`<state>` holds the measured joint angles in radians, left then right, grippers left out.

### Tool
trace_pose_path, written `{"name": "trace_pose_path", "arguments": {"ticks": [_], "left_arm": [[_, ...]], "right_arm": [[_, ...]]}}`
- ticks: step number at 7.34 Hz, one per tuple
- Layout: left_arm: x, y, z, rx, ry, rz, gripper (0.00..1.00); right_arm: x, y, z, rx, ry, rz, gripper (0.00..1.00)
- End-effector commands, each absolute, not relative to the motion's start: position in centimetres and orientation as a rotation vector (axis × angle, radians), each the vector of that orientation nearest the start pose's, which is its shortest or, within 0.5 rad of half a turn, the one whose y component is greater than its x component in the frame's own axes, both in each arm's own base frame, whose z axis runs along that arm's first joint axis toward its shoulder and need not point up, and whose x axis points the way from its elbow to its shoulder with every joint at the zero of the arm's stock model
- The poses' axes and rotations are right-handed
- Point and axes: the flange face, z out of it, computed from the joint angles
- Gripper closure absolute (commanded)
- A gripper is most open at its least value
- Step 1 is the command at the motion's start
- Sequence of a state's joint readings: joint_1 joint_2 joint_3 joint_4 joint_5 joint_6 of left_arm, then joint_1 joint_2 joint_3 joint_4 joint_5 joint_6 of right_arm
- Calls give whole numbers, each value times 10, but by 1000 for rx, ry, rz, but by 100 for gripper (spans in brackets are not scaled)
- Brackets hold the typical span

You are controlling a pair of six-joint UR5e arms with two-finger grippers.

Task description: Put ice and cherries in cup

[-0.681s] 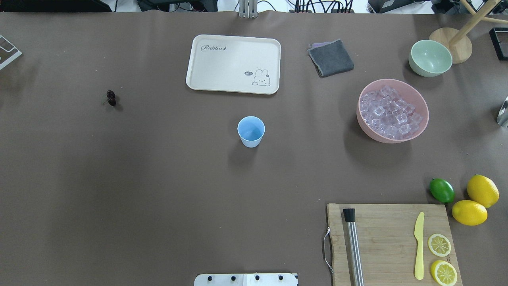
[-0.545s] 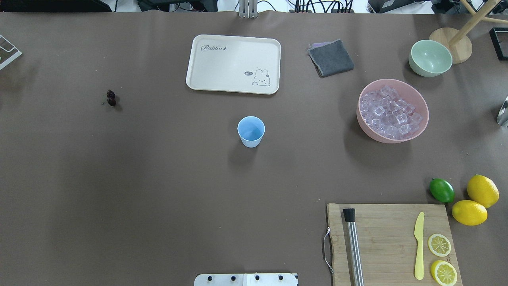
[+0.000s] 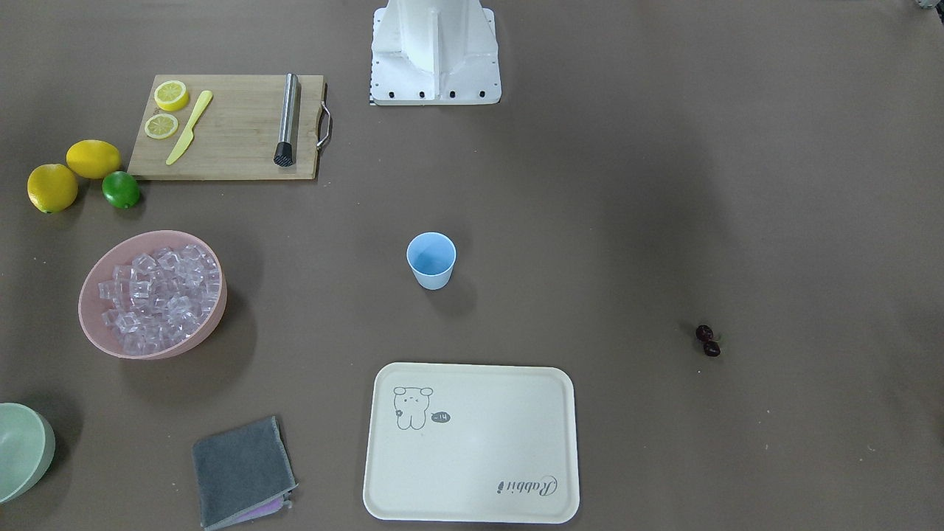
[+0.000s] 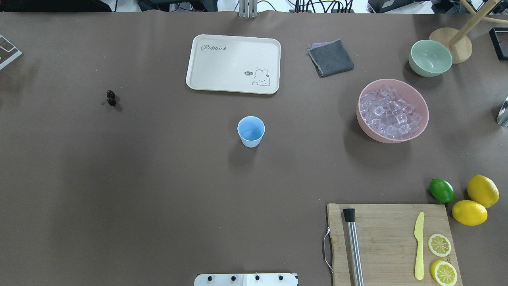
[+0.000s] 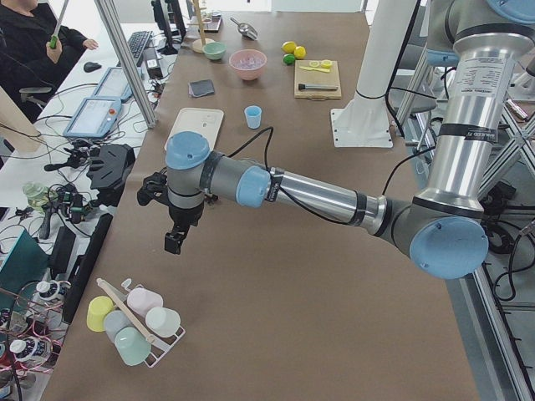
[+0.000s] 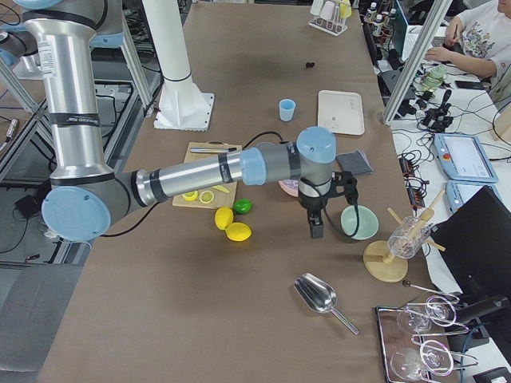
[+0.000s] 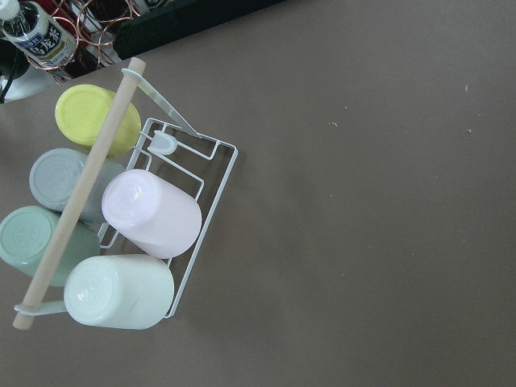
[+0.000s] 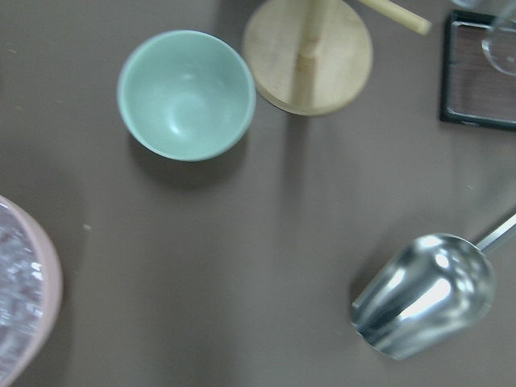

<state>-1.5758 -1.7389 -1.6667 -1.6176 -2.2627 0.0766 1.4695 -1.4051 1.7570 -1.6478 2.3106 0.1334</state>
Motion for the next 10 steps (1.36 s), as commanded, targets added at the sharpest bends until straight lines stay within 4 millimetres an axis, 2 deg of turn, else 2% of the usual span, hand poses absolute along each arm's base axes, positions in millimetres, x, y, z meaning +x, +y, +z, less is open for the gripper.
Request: {"name": "trace_pose_path", "arguments": {"ticks": [1, 2, 3, 4, 5, 6, 7, 8, 9, 10], "left_arm": [[-70, -568, 522, 324, 675, 178, 2], [-70, -568, 524, 321, 676, 175, 2], [-70, -569, 527, 315, 676, 173, 2], [-70, -569, 528, 324, 676, 176, 2], [-70, -570, 529, 325, 675, 177, 2], [-70, -570, 528, 327, 675, 177, 2], [-70, -570, 528, 325, 675, 177, 2], [-69, -572, 527, 326, 676, 179, 2], [-62, -575, 533, 316, 678, 188, 2], [-61, -579, 542, 331, 677, 194, 2]], "right_arm": [[-96, -599, 411, 166, -861, -174, 2], [-136, -610, 380, 170, -886, -228, 2], [-183, -599, 384, 128, -892, -291, 2], [-196, -594, 388, 111, -894, -308, 2], [-216, -600, 403, 123, -903, -342, 2], [-236, -607, 431, 155, -930, -353, 2], [-257, -605, 443, 158, -947, -317, 1], [-269, -597, 450, 160, -924, -310, 2], [-284, -591, 446, 153, -911, -293, 2], [-293, -585, 450, 146, -898, -299, 2]]}}
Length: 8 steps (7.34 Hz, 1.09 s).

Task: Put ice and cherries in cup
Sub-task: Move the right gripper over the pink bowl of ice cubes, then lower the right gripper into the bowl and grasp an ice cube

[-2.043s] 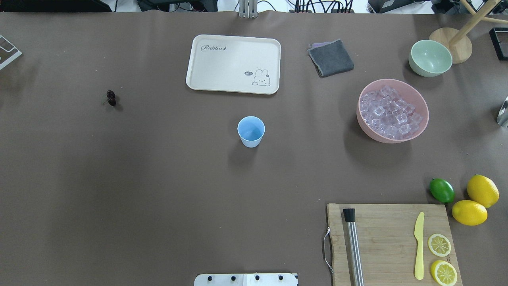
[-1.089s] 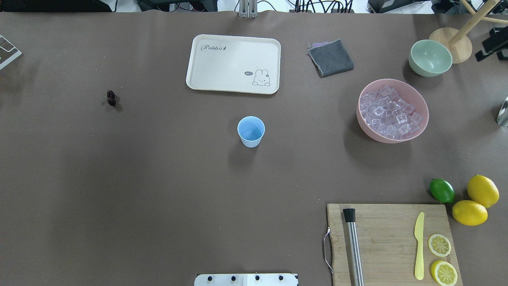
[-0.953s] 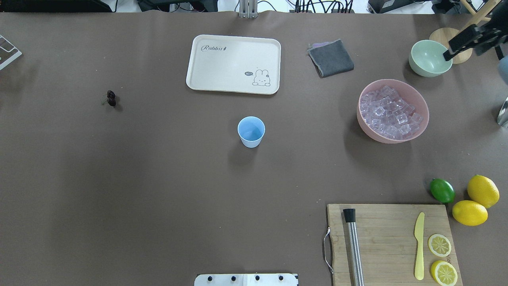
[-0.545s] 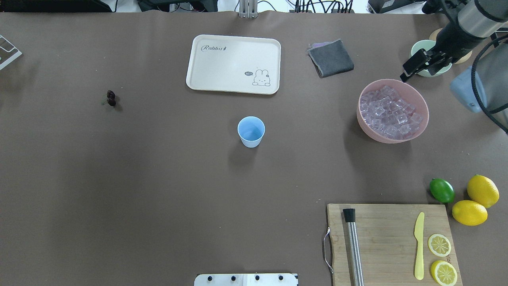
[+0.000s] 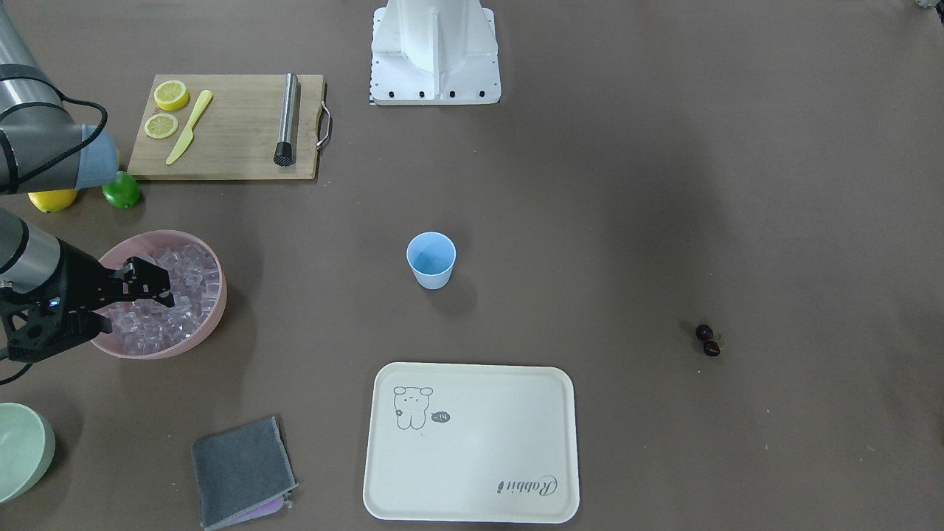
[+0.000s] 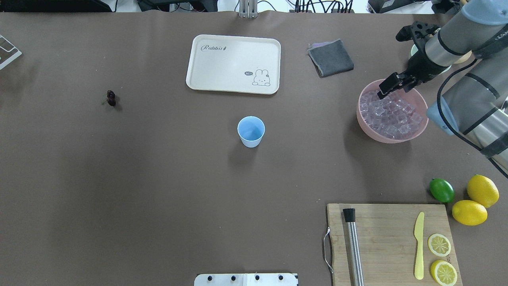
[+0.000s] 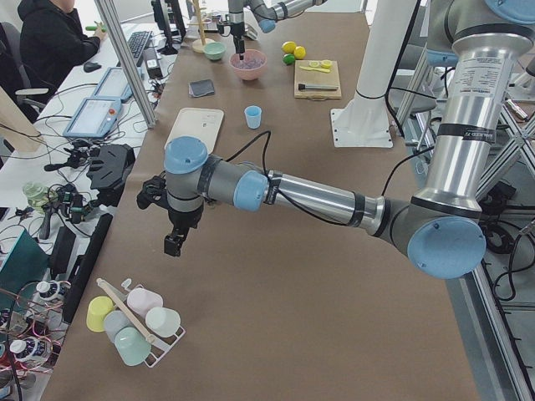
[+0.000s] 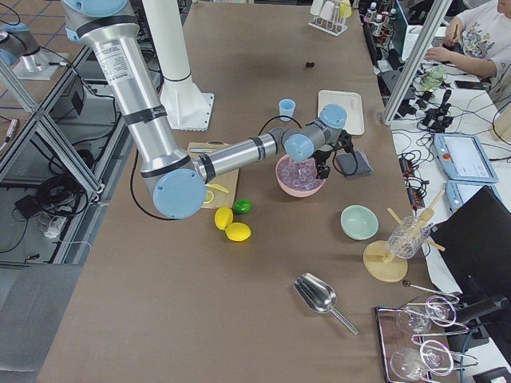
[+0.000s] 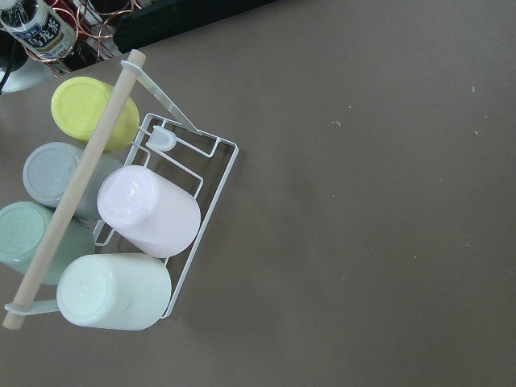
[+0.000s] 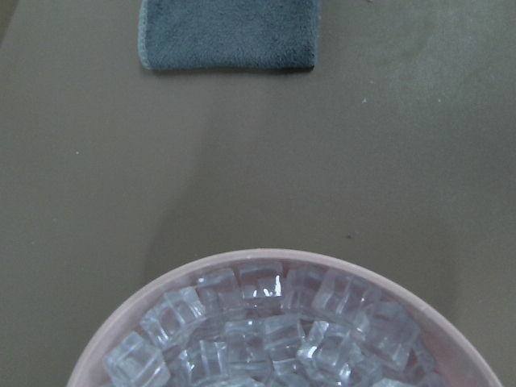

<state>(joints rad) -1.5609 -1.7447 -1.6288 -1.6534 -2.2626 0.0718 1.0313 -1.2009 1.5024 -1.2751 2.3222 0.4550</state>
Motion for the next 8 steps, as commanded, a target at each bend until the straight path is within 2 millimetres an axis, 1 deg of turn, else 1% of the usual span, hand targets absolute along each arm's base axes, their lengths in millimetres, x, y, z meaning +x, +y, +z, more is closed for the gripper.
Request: {"name": "trace_pose_path", "arguments": {"ticks": [1, 2, 3, 6, 7, 8], "left_arm": [[-60, -581, 553, 350, 677, 200, 2], [-55, -583, 553, 346, 683, 184, 2], [-53, -583, 546, 349, 687, 167, 2], [-52, -583, 549, 344, 688, 167, 2], [-52, -583, 547, 347, 688, 167, 2], [-52, -583, 548, 345, 688, 166, 2]], "right_arm": [[-298, -581, 453, 150, -880, -301, 8], [-296, -578, 450, 157, -884, -301, 15], [-293, -573, 451, 159, -885, -303, 19], [-310, -564, 451, 145, -885, -323, 18], [-312, -563, 452, 143, -884, -327, 18], [-317, -562, 458, 137, -872, -330, 18]]}}
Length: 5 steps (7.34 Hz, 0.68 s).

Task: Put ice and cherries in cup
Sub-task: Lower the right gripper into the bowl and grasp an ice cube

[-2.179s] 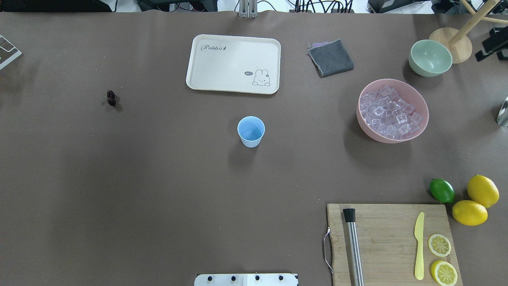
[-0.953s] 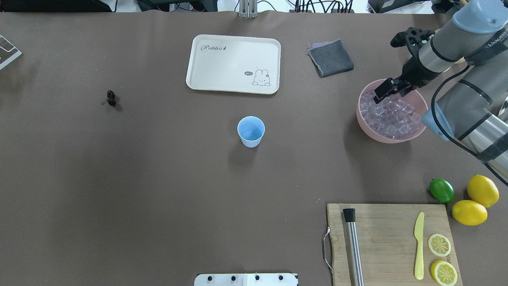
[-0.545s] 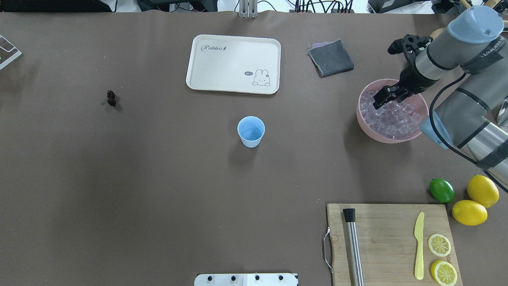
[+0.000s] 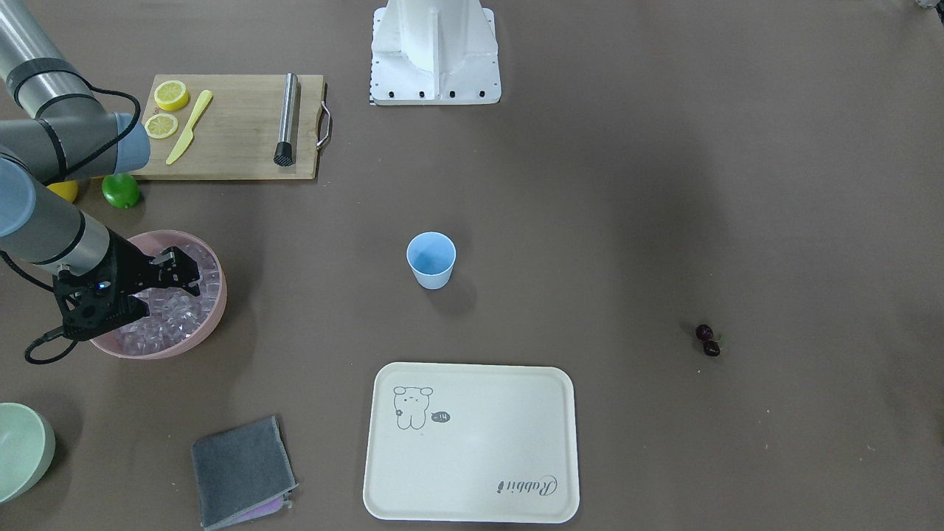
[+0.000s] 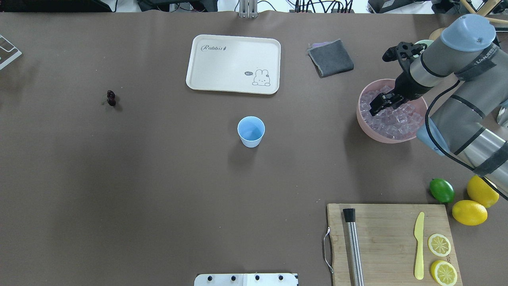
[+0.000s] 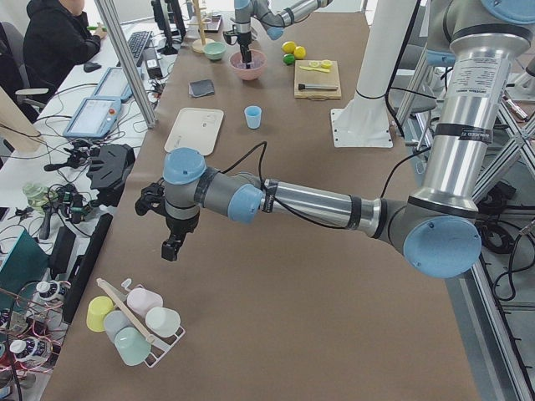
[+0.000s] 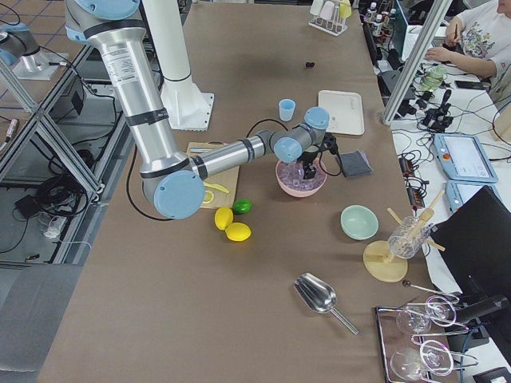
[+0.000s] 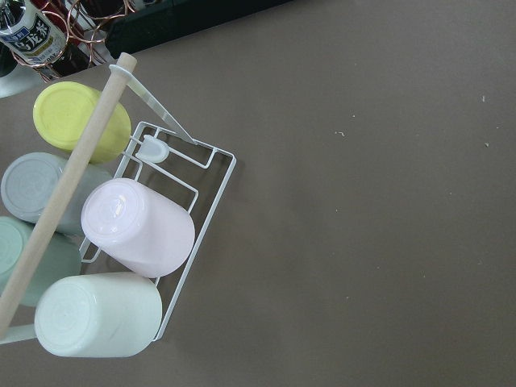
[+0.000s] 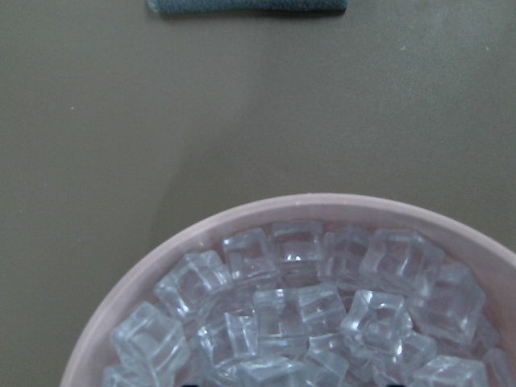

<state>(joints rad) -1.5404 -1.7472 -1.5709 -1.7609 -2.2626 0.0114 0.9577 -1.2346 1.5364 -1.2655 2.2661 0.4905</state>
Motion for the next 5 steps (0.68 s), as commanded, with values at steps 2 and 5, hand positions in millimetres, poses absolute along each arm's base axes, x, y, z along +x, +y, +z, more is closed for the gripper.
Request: {"name": "trace_pose_path", "arguments": {"ticks": [2, 5], "left_arm": [[-51, -583, 548, 345, 688, 168, 2], [-51, -583, 546, 349, 688, 169, 2]], "right_arm": [[-317, -562, 458, 145, -863, -330, 32], [-314, -559, 460, 143, -862, -327, 65]]}}
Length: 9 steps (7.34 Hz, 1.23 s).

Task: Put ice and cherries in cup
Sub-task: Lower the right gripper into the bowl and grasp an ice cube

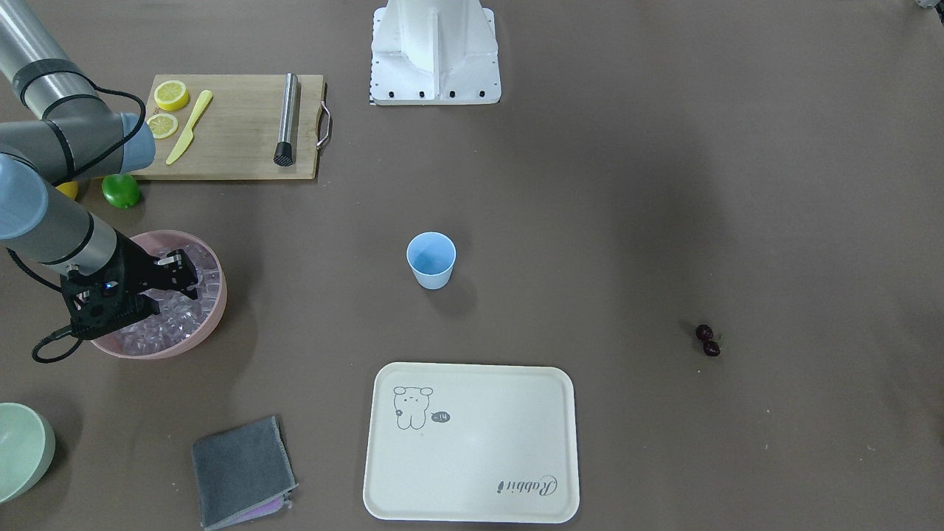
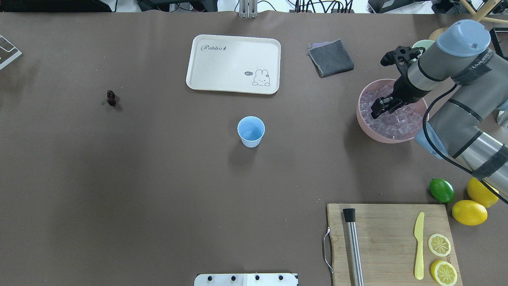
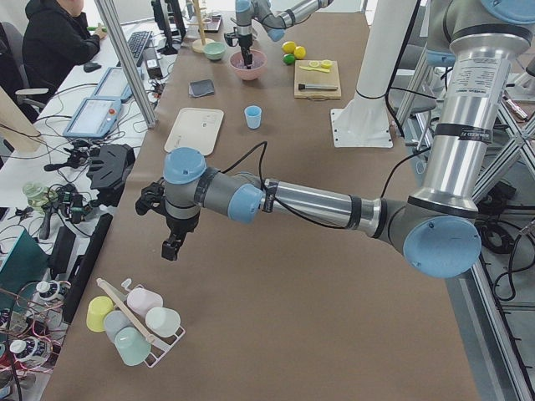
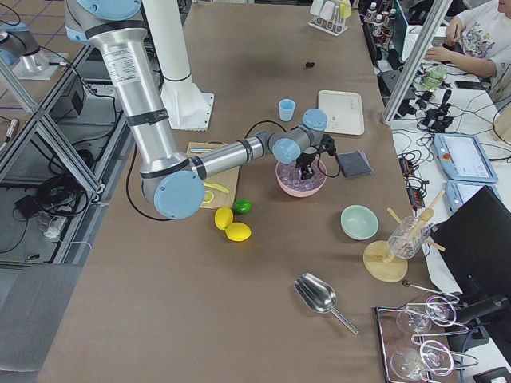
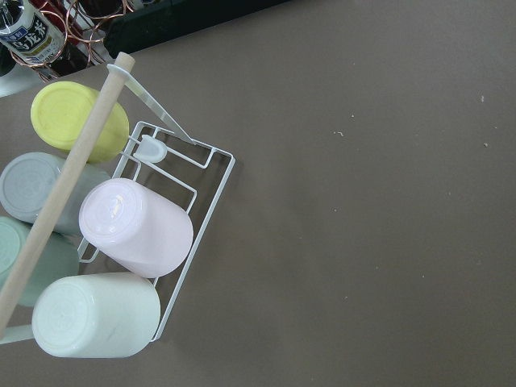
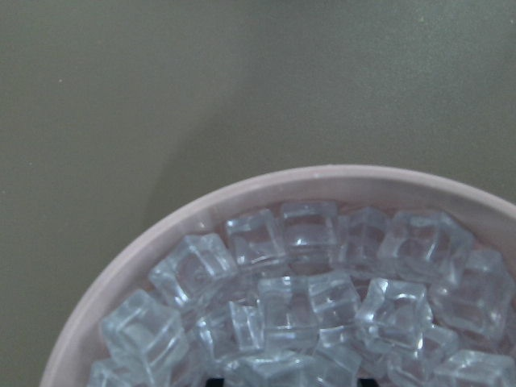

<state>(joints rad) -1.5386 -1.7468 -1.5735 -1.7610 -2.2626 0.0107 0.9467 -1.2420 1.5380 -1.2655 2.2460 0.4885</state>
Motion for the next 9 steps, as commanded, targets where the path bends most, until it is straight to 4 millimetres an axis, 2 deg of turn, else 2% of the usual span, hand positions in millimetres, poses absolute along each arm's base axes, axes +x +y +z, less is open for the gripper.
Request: {"name": "trace_pose_path", "arguments": {"ticks": [1, 3, 4, 5, 6, 7, 8, 9], "left_arm": [[-50, -583, 546, 347, 688, 170, 2], [-50, -582, 545, 350, 690, 171, 2], [-50, -582, 545, 350, 690, 171, 2], [-50, -582, 545, 350, 690, 171, 2], [-50, -582, 546, 348, 690, 171, 2], [-50, -582, 546, 348, 690, 171, 2], [-50, -582, 547, 346, 690, 171, 2], [-50, -583, 548, 345, 690, 171, 2]], "right_arm": [[-312, -560, 460, 144, -862, -322, 78], [-308, -561, 462, 146, -859, -314, 100], [-289, -564, 443, 181, -879, -301, 100], [-249, -568, 410, 201, -904, -258, 100], [-243, -563, 374, 169, -924, -254, 100], [-254, -572, 335, 163, -929, -241, 100], [-285, -575, 297, 134, -946, -204, 100], [-318, -590, 258, 121, -962, -176, 100]]}}
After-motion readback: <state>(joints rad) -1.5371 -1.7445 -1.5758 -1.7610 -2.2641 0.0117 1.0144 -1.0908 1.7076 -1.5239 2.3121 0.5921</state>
